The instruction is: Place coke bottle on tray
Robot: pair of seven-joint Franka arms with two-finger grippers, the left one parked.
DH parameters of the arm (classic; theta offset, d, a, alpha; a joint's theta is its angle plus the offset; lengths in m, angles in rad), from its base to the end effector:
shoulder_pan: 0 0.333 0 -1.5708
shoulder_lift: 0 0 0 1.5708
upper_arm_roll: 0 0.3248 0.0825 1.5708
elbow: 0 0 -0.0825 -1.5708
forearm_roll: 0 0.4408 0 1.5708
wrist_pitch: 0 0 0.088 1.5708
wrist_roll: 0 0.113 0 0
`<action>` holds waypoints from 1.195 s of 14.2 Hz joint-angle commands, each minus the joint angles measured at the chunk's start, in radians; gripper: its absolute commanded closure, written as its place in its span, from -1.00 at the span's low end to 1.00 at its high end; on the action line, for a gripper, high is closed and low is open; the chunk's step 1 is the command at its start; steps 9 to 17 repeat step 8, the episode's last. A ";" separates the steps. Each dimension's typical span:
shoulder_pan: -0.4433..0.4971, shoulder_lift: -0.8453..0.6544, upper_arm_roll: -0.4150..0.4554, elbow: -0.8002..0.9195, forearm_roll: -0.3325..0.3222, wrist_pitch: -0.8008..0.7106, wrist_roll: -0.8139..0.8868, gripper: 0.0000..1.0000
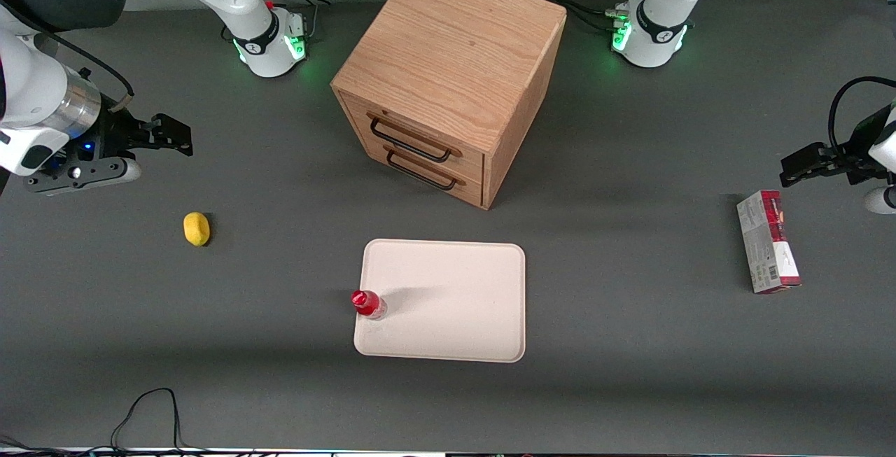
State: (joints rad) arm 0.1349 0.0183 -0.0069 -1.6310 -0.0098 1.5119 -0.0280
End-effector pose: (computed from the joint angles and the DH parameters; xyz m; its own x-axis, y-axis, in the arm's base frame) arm 0.6012 0.0762 0.5799 0.9786 0.1536 -0.1372 0.1559 -0.9878 0.0061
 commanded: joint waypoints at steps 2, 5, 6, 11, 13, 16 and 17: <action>0.032 -0.002 -0.024 0.002 0.019 0.004 -0.023 -1.00; 0.107 0.000 -0.134 0.016 0.091 0.004 -0.023 -1.00; 0.124 -0.001 -0.152 0.017 0.091 0.004 -0.023 -1.00; 0.105 -0.005 -0.150 0.017 0.093 0.002 -0.024 -1.00; 0.105 -0.005 -0.150 0.017 0.093 0.002 -0.024 -1.00; 0.105 -0.005 -0.150 0.017 0.093 0.002 -0.024 -1.00; 0.105 -0.005 -0.150 0.017 0.093 0.002 -0.024 -1.00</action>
